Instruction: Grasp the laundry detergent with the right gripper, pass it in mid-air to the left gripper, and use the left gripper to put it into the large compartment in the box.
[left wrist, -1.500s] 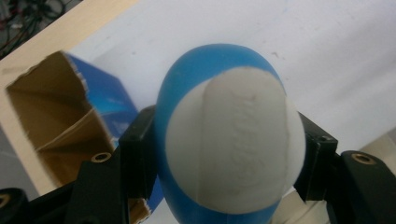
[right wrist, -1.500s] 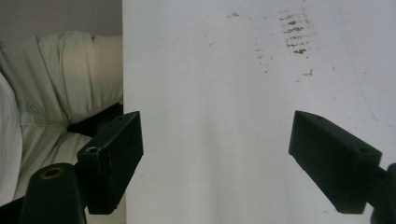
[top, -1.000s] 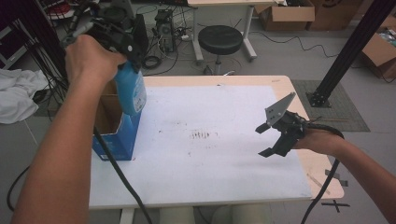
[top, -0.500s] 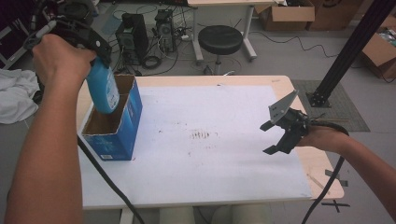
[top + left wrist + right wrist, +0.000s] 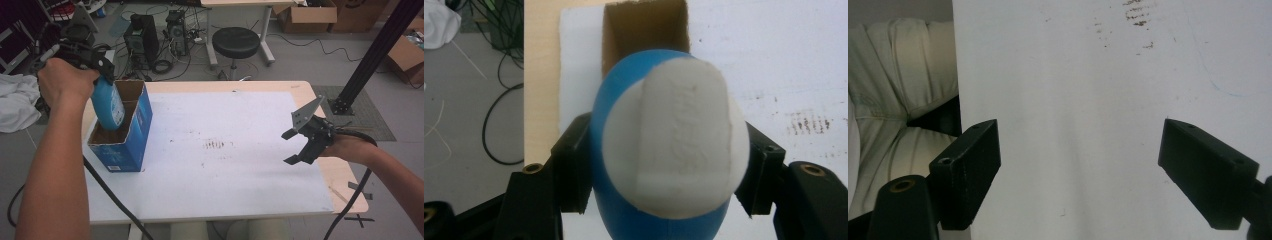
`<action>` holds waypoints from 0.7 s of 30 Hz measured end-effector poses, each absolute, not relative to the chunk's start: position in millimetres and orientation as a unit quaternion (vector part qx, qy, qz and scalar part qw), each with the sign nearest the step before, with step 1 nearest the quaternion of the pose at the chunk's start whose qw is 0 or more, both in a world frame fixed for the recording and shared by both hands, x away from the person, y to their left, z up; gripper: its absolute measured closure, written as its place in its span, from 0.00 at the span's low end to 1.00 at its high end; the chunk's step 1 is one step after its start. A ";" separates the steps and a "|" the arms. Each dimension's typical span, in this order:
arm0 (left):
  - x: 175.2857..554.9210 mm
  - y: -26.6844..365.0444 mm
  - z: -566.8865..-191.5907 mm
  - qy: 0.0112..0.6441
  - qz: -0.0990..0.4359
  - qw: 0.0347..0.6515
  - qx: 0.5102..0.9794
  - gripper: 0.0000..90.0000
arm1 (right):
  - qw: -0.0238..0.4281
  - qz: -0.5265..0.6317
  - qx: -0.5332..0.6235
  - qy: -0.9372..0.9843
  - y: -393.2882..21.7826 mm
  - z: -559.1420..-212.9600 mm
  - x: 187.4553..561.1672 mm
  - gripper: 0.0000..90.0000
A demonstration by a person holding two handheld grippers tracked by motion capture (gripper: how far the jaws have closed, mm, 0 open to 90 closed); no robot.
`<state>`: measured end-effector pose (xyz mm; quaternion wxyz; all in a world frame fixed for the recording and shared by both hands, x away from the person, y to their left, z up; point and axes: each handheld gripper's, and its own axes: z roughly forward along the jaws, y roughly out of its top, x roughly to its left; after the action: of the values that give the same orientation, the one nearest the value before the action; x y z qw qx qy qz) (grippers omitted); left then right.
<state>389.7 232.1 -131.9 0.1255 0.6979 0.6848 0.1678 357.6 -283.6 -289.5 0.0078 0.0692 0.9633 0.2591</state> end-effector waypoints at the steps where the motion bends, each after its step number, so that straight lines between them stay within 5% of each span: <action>1: 390.2 232.8 -135.2 0.686 0.167 0.125 0.697 0.42 | 0.008 0.258 0.071 0.963 -284.0 -289.5 357.3 0.19; 21: 396.4 238.2 -224.6 0.672 0.150 0.116 0.716 0.42 | 0.001 0.250 0.078 0.965 -282.1 -302.5 357.0 0.19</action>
<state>396.4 238.2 -224.6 0.1162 0.7157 0.6720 0.1504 357.0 -282.1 -302.5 0.0009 0.0781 0.9650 0.2502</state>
